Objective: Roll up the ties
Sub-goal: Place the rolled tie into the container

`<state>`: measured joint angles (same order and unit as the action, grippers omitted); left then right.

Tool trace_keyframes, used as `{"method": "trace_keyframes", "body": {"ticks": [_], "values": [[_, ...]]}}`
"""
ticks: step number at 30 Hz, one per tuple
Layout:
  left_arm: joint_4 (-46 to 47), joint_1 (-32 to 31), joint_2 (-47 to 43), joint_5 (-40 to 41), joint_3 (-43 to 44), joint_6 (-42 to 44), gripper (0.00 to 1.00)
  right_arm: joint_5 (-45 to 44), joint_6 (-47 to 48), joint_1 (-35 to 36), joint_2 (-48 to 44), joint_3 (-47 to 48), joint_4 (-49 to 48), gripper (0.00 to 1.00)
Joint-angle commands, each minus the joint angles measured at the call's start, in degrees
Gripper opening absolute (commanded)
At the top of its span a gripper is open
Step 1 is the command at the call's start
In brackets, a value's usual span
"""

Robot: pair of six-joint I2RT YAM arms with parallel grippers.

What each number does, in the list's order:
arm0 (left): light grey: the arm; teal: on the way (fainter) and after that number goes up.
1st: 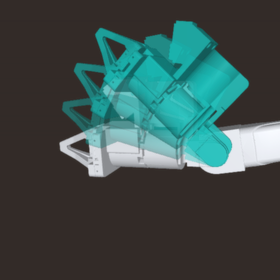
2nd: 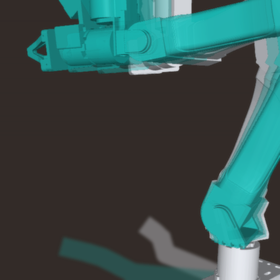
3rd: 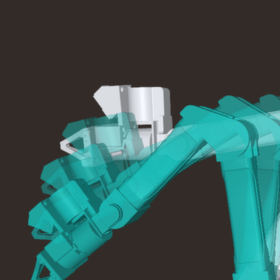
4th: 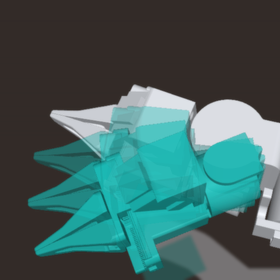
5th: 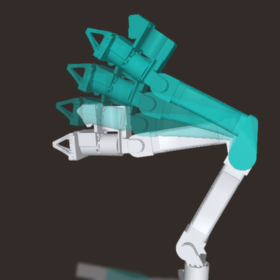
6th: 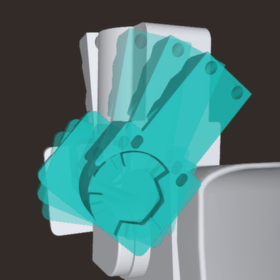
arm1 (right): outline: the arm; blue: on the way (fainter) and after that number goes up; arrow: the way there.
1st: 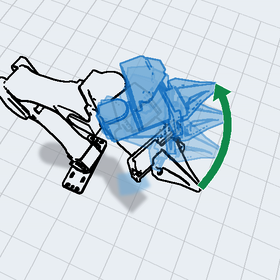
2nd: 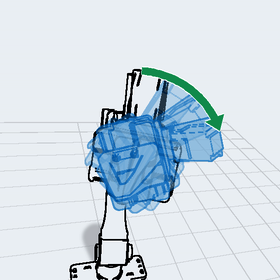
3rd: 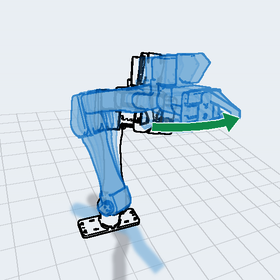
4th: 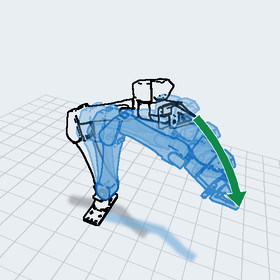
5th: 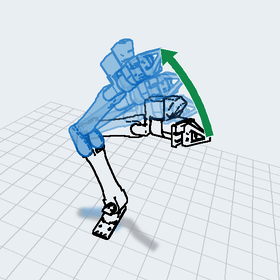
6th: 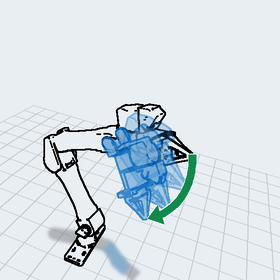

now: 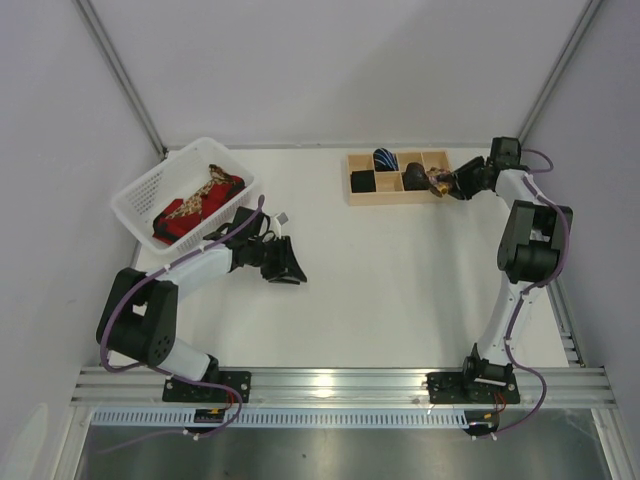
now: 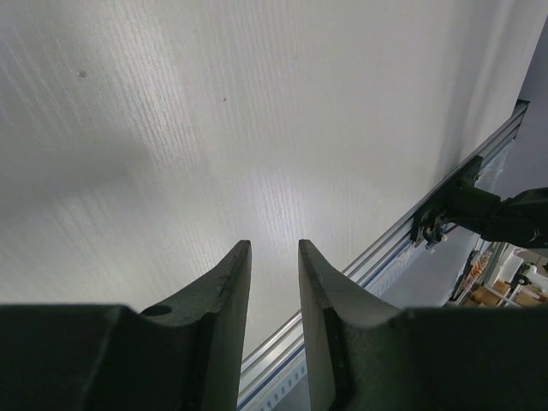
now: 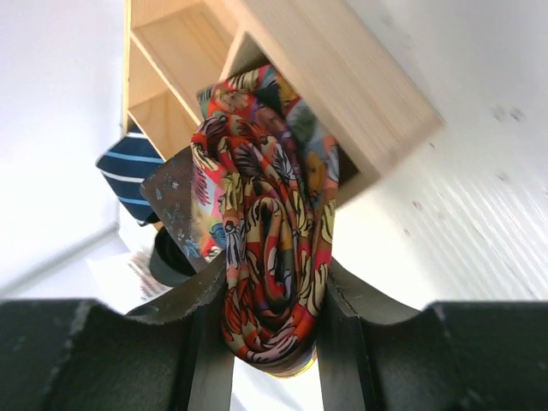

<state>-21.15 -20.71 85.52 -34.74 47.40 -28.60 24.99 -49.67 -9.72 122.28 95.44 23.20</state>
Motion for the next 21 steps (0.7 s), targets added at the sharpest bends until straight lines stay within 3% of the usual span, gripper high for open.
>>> {"method": "trace_keyframes", "body": {"ticks": [1,5,15,21], "values": [[0.1,-0.4,-0.6,-0.9,2.1,0.1,0.34,-2.5,-7.2,-1.7,-5.2,-2.1,-3.1,0.00],[0.2,-0.4,-0.6,-0.9,1.8,-0.1,0.34,-5.0,-10.6,-1.8,-3.7,0.5,2.5,0.00],[0.7,-0.4,-1.8,-0.8,-0.3,-0.1,0.34,-3.3,-17.8,-0.2,2.1,6.8,2.9,0.00],[1.0,-0.4,-1.8,-0.9,-0.1,-0.4,0.35,-7.6,-20.4,1.0,2.7,8.8,16.2,0.00]]}}
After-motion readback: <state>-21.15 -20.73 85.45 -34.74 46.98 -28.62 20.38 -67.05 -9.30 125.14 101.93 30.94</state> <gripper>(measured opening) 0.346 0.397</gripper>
